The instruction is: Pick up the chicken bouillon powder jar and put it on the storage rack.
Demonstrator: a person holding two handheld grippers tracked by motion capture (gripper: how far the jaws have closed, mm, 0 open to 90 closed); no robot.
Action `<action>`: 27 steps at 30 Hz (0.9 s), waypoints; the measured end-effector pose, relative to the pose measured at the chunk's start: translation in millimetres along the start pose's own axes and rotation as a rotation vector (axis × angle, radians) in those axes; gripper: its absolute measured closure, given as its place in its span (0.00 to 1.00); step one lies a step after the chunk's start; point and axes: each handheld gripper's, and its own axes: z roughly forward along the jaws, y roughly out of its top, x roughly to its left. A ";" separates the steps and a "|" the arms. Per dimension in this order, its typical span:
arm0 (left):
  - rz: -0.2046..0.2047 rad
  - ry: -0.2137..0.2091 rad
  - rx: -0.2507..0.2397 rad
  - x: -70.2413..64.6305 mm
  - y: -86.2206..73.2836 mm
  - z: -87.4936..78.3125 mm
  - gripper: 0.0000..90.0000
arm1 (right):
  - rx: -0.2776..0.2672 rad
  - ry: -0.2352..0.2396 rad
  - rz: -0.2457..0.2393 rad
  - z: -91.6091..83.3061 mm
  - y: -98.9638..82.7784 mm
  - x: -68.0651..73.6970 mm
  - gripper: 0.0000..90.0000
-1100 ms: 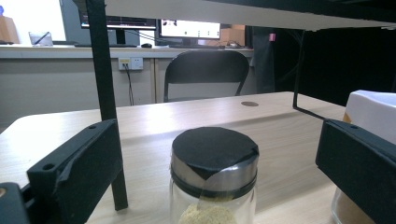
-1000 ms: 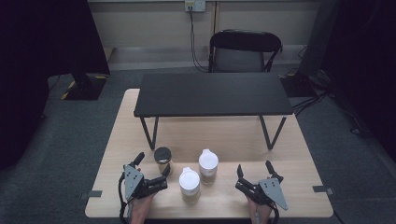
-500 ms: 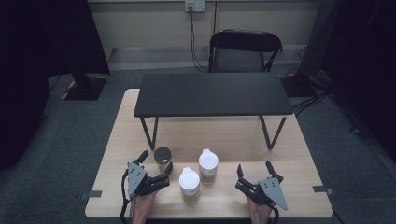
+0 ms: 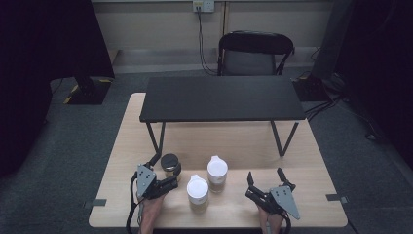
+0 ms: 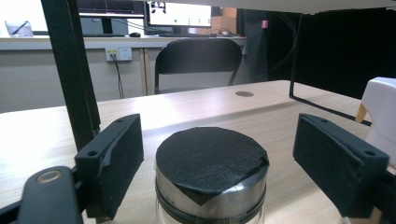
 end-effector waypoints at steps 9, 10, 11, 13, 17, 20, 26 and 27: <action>0.012 0.013 0.013 -1.8 -2.5 4.3 0.24 | 0.000 0.000 0.000 0.0 0.0 -0.1 0.01; 0.015 0.012 0.014 -2.0 -2.6 4.4 0.25 | 0.000 0.000 0.000 0.0 0.0 -0.1 0.01; 0.020 0.015 0.016 -2.5 -3.0 4.8 0.25 | 0.000 0.000 0.000 0.0 0.0 -0.1 0.01; 0.022 0.016 0.029 -2.0 -3.6 5.6 0.26 | 0.000 0.002 0.000 0.0 0.0 -0.1 0.01; 0.021 0.025 0.033 -1.7 -4.1 6.5 0.28 | -0.002 0.003 0.000 -0.1 -0.1 -0.1 0.01; 0.020 0.026 0.052 -0.6 -5.0 7.9 0.29 | -0.004 0.004 0.000 -0.4 -0.2 -0.2 0.01; 0.015 0.026 0.071 -1.2 -6.8 10.3 0.30 | -0.005 0.006 0.003 -0.5 -0.2 -0.6 0.01; 0.013 0.029 0.072 -1.0 -6.9 10.3 0.30 | -0.005 0.006 0.003 -0.5 -0.2 -0.6 0.01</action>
